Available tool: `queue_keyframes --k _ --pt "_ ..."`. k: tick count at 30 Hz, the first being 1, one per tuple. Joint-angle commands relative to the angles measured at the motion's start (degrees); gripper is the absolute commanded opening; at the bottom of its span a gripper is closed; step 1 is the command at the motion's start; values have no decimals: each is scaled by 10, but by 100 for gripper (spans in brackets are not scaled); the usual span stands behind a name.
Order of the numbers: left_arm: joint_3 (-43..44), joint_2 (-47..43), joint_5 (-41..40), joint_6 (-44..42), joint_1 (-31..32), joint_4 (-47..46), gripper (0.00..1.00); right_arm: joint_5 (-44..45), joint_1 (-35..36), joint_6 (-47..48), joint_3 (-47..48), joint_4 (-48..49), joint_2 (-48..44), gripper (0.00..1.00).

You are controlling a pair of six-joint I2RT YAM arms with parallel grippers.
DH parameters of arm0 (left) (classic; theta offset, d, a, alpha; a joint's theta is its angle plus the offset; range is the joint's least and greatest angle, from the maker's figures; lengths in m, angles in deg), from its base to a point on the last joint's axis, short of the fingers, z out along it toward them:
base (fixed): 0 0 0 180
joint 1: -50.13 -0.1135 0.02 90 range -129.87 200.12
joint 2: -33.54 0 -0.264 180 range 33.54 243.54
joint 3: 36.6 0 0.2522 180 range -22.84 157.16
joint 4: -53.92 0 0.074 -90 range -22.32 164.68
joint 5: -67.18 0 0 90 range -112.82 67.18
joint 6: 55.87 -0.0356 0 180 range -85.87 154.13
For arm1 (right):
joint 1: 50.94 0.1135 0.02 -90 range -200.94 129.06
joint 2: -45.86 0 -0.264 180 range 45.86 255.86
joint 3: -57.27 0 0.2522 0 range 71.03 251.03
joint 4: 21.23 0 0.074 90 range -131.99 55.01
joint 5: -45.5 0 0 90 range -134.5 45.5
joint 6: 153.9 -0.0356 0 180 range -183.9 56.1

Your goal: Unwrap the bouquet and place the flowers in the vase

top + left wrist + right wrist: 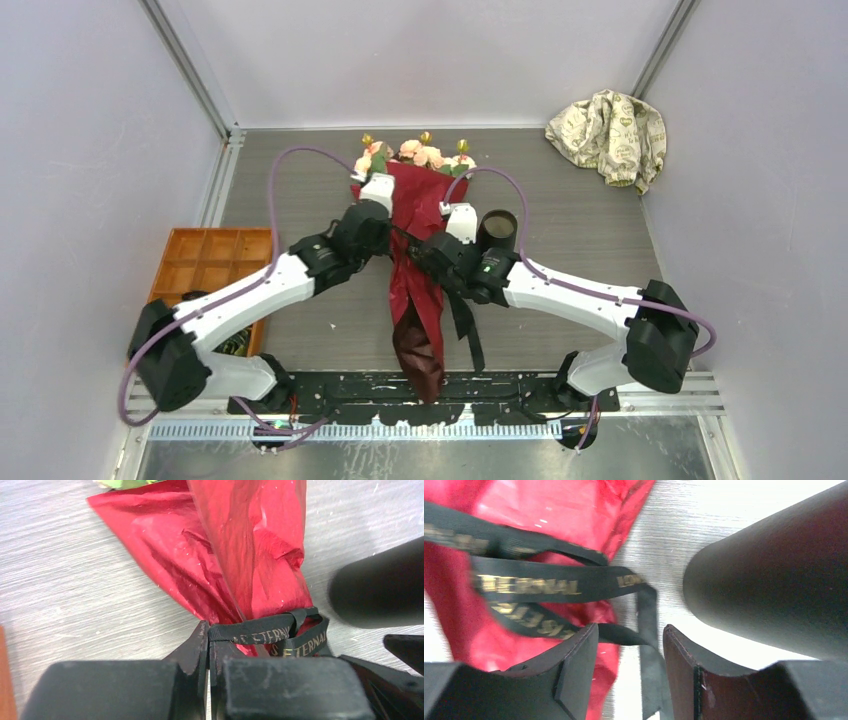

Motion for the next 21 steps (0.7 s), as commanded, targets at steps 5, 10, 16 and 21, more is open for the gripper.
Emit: queue_keyframes --k 5,10,16,21 --pt "-10 -154 -35 37 -13 72 5 -11 -7 3 26 35 11 56" --pt "2 -208 -40 29 -14 91 16 -30 -8 8 48 40 28 56" --pt "-1 -185 -31 31 -16 92 17 -84 -8 18 71 78 33 56" --pt "17 -147 -4 29 -18 89 16 -155 -7 9 82 121 50 57"
